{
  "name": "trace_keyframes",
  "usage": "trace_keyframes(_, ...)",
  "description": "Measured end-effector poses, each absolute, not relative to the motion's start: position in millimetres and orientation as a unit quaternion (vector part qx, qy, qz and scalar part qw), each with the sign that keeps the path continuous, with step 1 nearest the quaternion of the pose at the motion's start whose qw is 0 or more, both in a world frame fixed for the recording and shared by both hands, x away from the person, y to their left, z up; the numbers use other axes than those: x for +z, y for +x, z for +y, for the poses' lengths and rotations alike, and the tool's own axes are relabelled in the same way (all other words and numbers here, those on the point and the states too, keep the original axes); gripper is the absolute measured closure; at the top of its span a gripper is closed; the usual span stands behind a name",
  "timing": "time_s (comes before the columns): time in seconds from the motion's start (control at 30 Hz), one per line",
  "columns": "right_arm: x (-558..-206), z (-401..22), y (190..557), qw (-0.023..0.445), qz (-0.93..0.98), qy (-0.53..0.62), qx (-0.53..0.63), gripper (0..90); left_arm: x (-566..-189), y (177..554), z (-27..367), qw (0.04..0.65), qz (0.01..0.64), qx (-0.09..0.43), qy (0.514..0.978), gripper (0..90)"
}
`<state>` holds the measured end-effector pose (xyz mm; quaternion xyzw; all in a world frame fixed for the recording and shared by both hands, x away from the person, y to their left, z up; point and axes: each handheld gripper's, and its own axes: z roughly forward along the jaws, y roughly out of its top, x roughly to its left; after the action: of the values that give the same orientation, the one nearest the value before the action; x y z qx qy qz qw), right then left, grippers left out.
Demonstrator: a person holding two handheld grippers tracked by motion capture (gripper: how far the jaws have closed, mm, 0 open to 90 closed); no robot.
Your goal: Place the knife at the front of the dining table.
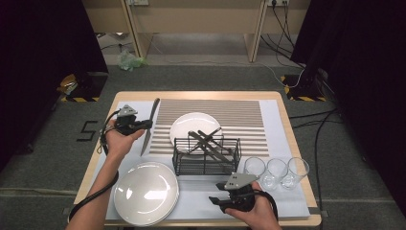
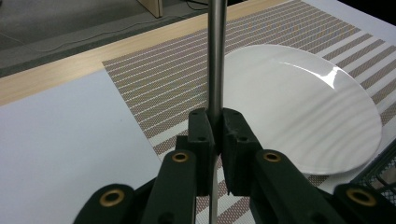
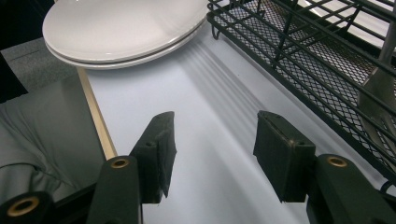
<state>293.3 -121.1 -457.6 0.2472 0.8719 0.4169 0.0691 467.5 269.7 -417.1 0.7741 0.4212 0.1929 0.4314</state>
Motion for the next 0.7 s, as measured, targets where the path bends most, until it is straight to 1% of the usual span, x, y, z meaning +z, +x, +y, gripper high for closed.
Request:
trace_keyframes(0.37, -458, -121, 294, 0.069, 0.873, 0.246, 0.416, 47.8, -428, 483, 259, 0.417, 0.428, 0.184, 0.780, 82.4)
trace_keyframes(0.7, -458, -121, 293, 0.066, 0.872, 0.251, 0.416, 47.8, -423, 491, 254, 0.400, 0.444, 0.176, 0.782, 82.5)
